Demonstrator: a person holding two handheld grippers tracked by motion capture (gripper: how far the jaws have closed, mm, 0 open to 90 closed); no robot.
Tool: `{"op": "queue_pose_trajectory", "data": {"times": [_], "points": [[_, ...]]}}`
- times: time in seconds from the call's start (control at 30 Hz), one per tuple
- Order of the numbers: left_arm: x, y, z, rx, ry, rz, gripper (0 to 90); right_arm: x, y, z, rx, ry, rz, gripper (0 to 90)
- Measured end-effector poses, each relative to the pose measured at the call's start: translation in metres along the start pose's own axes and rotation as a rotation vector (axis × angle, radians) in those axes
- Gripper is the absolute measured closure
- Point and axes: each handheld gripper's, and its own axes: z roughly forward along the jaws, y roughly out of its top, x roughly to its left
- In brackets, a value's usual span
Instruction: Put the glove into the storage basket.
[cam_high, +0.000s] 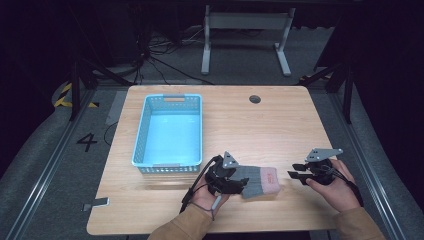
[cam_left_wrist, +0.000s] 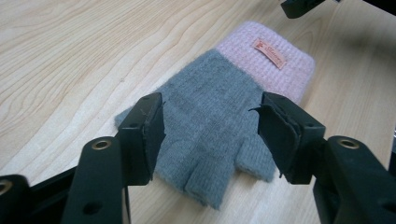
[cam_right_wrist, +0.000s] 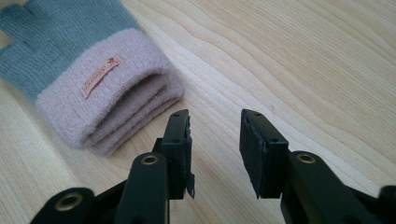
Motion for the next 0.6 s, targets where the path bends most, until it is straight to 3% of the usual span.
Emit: {"op": "queue_pose_trajectory", "data": {"times": [0.23, 0.3, 0.6], "points": [[-0.001, 0.003, 0.016, 0.025, 0.029, 0.003, 32.5, -0.001, -0.001, -0.002, -0.011, 0.0, 0.008, 62.7], [0.0, 0.003, 0.021, 0.028, 0.021, -0.017, 31.0, -0.001, -0.001, -0.002, -0.014, 0.0, 0.008, 62.3], [-0.006, 0.0, 0.041, 0.043, 0.029, -0.009, 22.7, -0.001, -0.001, -0.002, -0.022, 0.009, 0.014, 61.3]]}}
